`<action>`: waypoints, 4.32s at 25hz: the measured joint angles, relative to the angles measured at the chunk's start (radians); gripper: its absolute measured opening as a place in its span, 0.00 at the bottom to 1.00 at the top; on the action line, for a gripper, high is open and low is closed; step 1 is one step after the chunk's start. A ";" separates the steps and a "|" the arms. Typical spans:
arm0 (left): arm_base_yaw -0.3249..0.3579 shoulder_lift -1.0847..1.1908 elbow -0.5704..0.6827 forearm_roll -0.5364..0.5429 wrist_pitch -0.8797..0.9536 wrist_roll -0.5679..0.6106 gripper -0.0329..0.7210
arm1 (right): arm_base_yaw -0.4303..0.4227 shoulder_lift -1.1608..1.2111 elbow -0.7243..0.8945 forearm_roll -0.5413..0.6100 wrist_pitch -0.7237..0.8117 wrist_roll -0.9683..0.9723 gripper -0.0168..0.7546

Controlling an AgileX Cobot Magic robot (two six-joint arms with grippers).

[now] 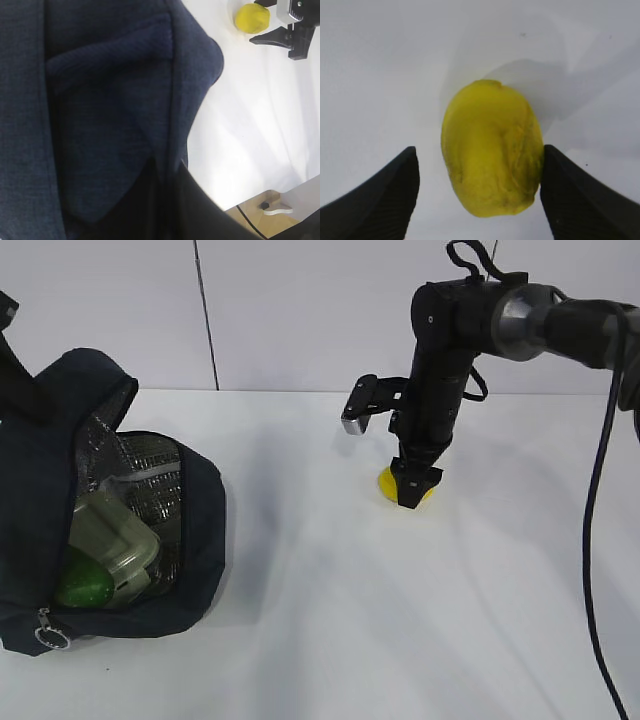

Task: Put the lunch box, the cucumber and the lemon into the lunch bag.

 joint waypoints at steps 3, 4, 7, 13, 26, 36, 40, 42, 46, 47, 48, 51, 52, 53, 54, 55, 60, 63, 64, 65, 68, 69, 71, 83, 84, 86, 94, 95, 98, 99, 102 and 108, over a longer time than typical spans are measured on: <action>0.000 0.000 0.000 0.000 0.000 0.000 0.05 | 0.000 0.007 0.000 0.002 0.000 0.000 0.77; 0.000 0.000 0.000 0.000 0.000 0.000 0.05 | 0.000 0.010 0.000 0.003 0.000 0.000 0.77; 0.000 0.000 0.000 0.000 0.000 0.000 0.05 | 0.000 0.010 0.000 0.003 -0.002 0.000 0.70; 0.000 0.000 0.000 0.000 0.000 0.000 0.05 | 0.000 0.010 0.000 0.013 -0.002 0.000 0.56; 0.000 0.000 0.000 0.000 -0.004 0.000 0.05 | 0.000 -0.057 -0.077 0.322 -0.002 0.591 0.53; 0.000 0.000 0.000 0.000 -0.016 0.000 0.05 | 0.070 -0.161 -0.061 0.690 -0.002 0.643 0.53; 0.000 0.000 0.000 0.000 -0.016 0.000 0.05 | 0.136 -0.176 -0.055 0.696 -0.002 0.643 0.53; 0.000 0.000 0.000 0.000 -0.016 0.000 0.05 | 0.171 -0.176 -0.051 0.694 -0.002 0.645 0.53; 0.000 0.000 0.000 0.000 -0.016 0.000 0.05 | 0.229 -0.176 -0.049 0.694 0.000 0.619 0.53; 0.000 0.000 0.000 0.000 -0.016 0.000 0.05 | 0.240 -0.176 -0.049 0.700 0.002 0.609 0.53; 0.000 0.000 0.000 0.000 -0.016 0.000 0.05 | 0.248 -0.176 -0.049 0.711 0.002 0.602 0.53; 0.000 0.000 0.000 0.000 -0.016 0.000 0.05 | 0.259 -0.160 -0.049 0.774 0.002 0.556 0.53; 0.000 0.000 0.000 0.000 -0.016 0.000 0.05 | 0.259 -0.151 -0.049 0.788 0.002 0.533 0.53; 0.000 0.000 0.000 0.000 -0.014 0.000 0.05 | 0.259 -0.139 -0.049 0.801 0.002 0.510 0.53; 0.000 0.000 0.000 0.000 -0.008 0.000 0.05 | 0.262 -0.128 -0.049 0.807 -0.003 0.476 0.53; 0.000 0.000 0.000 0.000 -0.007 0.000 0.05 | 0.263 -0.122 -0.047 0.807 -0.016 0.443 0.53; 0.000 0.000 0.000 0.000 -0.004 0.000 0.05 | 0.266 -0.108 -0.047 0.852 -0.115 0.327 0.53; 0.000 0.000 0.000 0.000 -0.004 0.000 0.05 | 0.269 -0.091 -0.047 0.910 -0.165 0.246 0.53; 0.000 0.000 0.000 0.000 -0.004 0.000 0.05 | 0.270 -0.080 -0.047 0.929 -0.171 0.230 0.53; 0.000 0.000 0.000 0.000 -0.004 0.000 0.05 | 0.270 -0.069 -0.047 0.948 -0.176 0.220 0.53; 0.000 0.000 0.000 0.000 -0.004 0.000 0.05 | 0.276 -0.038 -0.047 0.969 -0.192 0.175 0.53; 0.000 0.000 0.000 0.000 -0.004 0.000 0.05 | 0.276 -0.031 -0.047 0.971 -0.196 0.149 0.53; 0.000 0.000 0.000 0.000 -0.004 0.000 0.05 | 0.279 -0.022 -0.047 0.986 -0.208 0.093 0.53; 0.000 0.000 0.000 0.000 -0.002 0.000 0.05 | 0.285 -0.018 -0.047 0.980 -0.253 -0.133 0.76; 0.000 0.000 0.000 0.000 -0.002 0.000 0.05 | 0.286 -0.014 -0.047 0.978 -0.255 -0.133 0.77; 0.000 0.000 0.000 0.000 -0.002 0.000 0.05 | 0.286 -0.012 -0.047 0.974 -0.255 -0.134 0.78; 0.000 0.000 0.000 0.000 -0.002 0.001 0.05 | 0.286 -0.012 -0.068 0.888 -0.176 -0.110 0.78; 0.000 0.000 0.000 0.000 -0.002 0.001 0.05 | 0.286 -0.012 -0.084 0.850 -0.152 -0.090 0.78; 0.000 0.000 0.000 0.000 -0.002 0.001 0.05 | 0.286 -0.012 -0.157 0.721 -0.076 -0.010 0.78; 0.000 0.000 0.000 0.000 -0.002 0.001 0.05 | 0.286 -0.012 -0.182 0.680 -0.058 0.025 0.78; 0.000 0.000 0.000 0.000 -0.002 0.001 0.05 | 0.284 -0.039 -0.207 0.591 -0.023 0.121 0.78; 0.000 0.000 0.000 0.003 -0.002 0.001 0.05 | 0.276 -0.146 -0.218 0.338 0.005 0.460 0.77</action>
